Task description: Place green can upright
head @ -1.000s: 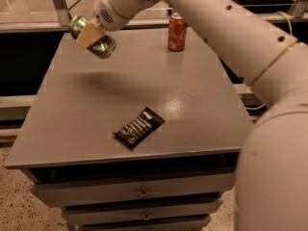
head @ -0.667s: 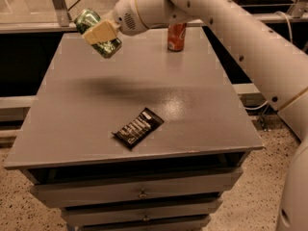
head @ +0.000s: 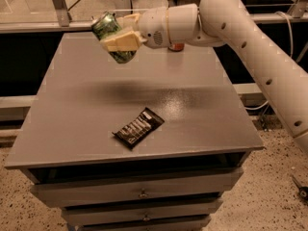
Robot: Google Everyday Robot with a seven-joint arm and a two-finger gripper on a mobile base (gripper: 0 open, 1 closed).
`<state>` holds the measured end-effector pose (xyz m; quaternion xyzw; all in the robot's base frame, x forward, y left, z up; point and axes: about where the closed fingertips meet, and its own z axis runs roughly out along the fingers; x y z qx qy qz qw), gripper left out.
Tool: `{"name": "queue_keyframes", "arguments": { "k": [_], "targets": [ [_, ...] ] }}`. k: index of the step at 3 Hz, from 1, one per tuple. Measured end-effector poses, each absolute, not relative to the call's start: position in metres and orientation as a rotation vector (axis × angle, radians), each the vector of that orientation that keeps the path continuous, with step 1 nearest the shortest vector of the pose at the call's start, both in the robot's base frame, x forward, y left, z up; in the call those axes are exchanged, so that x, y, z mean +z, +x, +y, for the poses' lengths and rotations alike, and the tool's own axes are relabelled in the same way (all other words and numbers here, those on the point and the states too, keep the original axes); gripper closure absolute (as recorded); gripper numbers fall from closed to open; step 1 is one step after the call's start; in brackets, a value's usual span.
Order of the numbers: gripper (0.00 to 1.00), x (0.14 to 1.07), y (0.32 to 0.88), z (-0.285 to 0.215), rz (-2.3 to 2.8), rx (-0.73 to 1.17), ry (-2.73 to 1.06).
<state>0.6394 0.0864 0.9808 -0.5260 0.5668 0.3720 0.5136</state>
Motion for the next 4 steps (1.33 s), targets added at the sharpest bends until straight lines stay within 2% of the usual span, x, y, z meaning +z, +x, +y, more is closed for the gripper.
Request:
{"name": "queue_keyframes", "arguments": {
  "k": [2, 4],
  "targets": [
    [1.0, 0.946, 0.618, 0.052, 1.186, 0.882, -1.368],
    [1.0, 0.917, 0.612, 0.037, 1.12, 0.967, -1.335]
  ]
}}
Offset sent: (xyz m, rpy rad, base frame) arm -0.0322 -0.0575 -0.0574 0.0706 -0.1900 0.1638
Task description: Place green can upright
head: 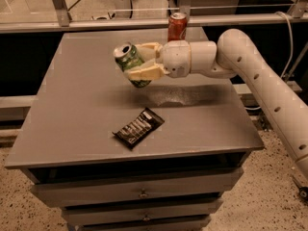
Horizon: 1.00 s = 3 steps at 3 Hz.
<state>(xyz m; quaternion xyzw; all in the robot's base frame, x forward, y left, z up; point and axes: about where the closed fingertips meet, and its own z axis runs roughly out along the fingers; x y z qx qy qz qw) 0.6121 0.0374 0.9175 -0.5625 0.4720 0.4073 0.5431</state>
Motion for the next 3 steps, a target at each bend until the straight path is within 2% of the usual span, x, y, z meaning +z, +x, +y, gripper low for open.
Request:
{"name": "queue_keyframes", "arguments": {
  "k": [1, 3],
  "targets": [
    [0.98, 0.895, 0.609, 0.029, 1.139, 1.012, -1.324],
    [0.52, 0.873, 0.606, 0.019, 1.172, 1.04, -1.323]
  ]
}}
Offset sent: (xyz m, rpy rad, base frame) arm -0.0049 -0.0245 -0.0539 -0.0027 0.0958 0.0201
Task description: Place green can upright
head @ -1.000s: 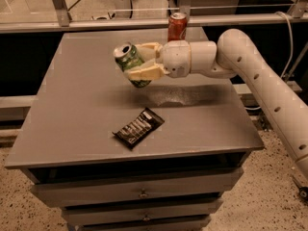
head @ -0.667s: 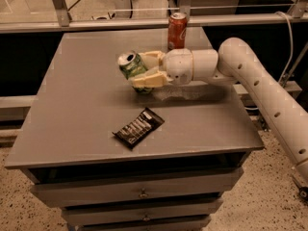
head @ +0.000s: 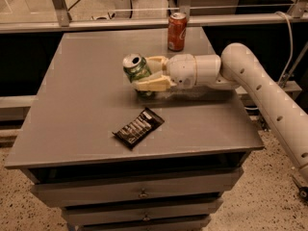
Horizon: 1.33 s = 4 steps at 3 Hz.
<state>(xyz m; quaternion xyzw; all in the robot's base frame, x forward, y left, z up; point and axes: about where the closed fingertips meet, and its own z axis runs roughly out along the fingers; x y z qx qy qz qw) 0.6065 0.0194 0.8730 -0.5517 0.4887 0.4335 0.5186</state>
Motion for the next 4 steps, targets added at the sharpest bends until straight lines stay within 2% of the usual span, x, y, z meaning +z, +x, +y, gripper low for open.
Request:
{"name": "queue_keyframes", "arguments": {
  "k": [2, 3, 4],
  "targets": [
    [0.05, 0.874, 0.606, 0.019, 1.173, 1.04, -1.323],
    [0.0, 0.866, 0.607, -0.011, 1.232, 0.997, -1.332],
    [0.0, 0.863, 0.608, -0.045, 1.287, 0.942, -1.346]
  ]
}}
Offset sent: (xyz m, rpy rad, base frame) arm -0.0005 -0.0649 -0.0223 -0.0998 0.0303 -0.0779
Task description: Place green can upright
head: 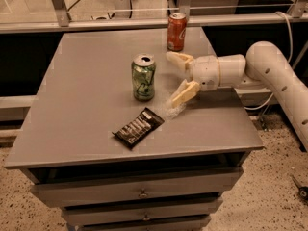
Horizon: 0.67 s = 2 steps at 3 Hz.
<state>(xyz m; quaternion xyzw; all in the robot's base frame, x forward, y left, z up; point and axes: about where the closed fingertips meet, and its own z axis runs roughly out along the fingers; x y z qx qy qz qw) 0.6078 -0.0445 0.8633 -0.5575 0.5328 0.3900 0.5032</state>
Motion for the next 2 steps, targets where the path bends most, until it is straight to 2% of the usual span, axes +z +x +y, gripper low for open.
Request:
{"name": "queue_keyframes", "arguments": {
  "k": [1, 2],
  "targets": [
    [0.0, 0.8719, 0.6084, -0.084, 1.329, 0.879, -1.354],
    [0.0, 0.8737, 0.6089, -0.0893, 1.331, 0.871, -1.356]
  ]
}}
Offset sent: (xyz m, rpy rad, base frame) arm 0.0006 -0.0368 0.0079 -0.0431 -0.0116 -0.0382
